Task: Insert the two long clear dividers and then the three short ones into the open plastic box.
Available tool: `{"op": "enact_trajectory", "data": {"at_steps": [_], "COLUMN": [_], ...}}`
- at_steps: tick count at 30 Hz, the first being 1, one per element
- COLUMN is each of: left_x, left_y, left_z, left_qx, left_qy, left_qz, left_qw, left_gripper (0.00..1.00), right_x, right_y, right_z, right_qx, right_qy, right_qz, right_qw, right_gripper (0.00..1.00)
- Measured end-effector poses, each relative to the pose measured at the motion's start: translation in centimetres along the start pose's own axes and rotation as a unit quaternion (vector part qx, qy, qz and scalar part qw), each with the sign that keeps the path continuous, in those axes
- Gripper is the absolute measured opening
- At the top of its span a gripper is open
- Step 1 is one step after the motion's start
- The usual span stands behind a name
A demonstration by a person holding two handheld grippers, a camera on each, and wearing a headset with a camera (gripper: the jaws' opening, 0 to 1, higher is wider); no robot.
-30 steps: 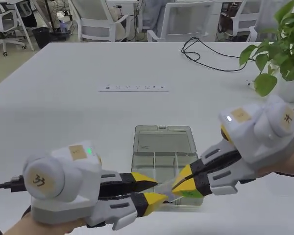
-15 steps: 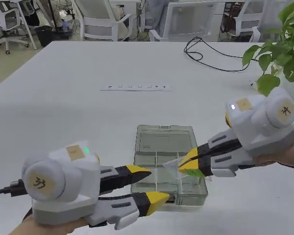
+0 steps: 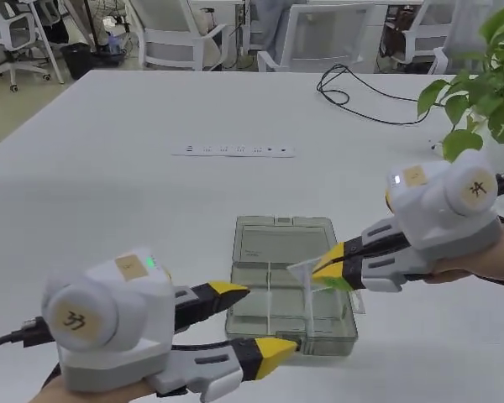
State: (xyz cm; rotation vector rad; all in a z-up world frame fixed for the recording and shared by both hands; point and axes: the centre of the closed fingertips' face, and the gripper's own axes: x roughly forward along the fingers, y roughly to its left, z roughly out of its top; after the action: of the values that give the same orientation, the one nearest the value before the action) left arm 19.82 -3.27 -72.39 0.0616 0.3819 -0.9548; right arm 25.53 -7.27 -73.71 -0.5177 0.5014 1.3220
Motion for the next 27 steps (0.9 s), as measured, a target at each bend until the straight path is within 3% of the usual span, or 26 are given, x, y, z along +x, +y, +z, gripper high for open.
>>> {"op": "enact_trajectory", "data": {"at_steps": [10, 18, 27], "left_x": [0.1, 0.1, 0.2], "left_y": [1.1, 1.6, 1.9], "left_z": [0.1, -0.1, 0.0], "left_qx": [-0.009, -0.019, -0.021], "left_qy": [0.002, 0.005, 0.005], "left_qz": [0.018, 0.026, 0.031], "left_qw": [0.9998, 0.9995, 0.9993], "left_gripper": [0.60, 0.68, 0.70], "right_x": [0.9, 1.4, 1.9], "right_y": [-1.6, -1.0, -1.2], "right_z": [-1.0, -1.2, -1.8], "right_qx": [0.013, 0.020, 0.027], "right_qy": [0.013, 0.018, 0.023], "right_qz": [-0.011, -0.006, -0.003], "right_qw": [0.9998, 0.9996, 0.9994], "right_gripper": [0.03, 0.03, 0.03]}}
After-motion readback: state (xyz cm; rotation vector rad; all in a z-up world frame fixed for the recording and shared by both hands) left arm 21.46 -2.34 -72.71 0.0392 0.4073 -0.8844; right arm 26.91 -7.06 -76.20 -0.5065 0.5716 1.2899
